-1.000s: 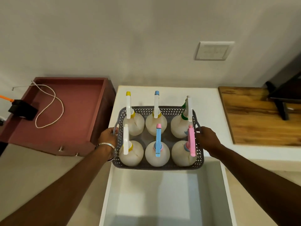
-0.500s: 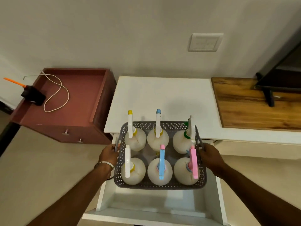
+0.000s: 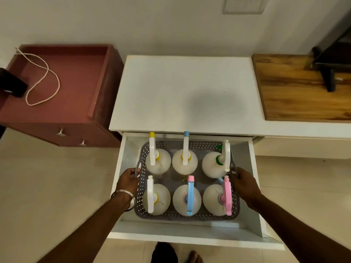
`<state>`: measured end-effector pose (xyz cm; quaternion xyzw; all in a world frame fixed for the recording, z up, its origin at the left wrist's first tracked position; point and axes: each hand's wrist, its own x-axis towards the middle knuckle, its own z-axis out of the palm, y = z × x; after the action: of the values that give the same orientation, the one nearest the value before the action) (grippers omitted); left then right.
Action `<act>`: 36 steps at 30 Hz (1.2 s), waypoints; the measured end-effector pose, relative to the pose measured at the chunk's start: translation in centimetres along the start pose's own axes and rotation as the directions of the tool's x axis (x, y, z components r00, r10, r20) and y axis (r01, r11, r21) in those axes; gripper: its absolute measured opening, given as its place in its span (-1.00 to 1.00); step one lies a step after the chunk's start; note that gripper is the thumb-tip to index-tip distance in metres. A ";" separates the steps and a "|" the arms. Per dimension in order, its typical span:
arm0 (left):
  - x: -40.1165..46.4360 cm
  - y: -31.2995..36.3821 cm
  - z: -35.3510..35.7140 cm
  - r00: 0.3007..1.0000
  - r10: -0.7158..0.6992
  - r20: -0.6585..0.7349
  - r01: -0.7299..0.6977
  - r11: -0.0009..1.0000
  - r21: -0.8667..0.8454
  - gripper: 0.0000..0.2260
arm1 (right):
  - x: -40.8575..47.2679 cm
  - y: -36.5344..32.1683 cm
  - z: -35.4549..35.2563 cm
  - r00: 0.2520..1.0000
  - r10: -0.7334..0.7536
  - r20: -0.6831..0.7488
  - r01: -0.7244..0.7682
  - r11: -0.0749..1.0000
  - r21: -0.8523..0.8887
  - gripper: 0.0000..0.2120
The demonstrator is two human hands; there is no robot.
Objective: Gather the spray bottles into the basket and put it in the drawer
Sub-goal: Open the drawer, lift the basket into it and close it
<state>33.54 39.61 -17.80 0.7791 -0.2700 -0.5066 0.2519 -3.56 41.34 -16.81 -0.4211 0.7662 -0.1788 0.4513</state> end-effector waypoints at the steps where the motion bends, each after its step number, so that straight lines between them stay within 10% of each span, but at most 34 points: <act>1: 0.6 -0.8 0.3 1.000 -0.007 0.000 0.007 1.000 -0.001 -0.88 | 0.4 0.7 0.6 1.000 0.006 -0.007 -0.006 1.000 0.006 -0.83; 36: 11.4 -10.0 6.4 0.999 -0.005 -0.036 0.014 0.968 0.250 -0.79 | 8.7 10.4 10.4 0.989 0.149 -0.006 -0.147 0.985 0.092 -0.68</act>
<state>33.14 38.42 -34.20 0.8148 -0.3235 -0.4558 0.1542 -1.93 41.46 -33.86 -0.3408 0.7893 -0.1824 0.4771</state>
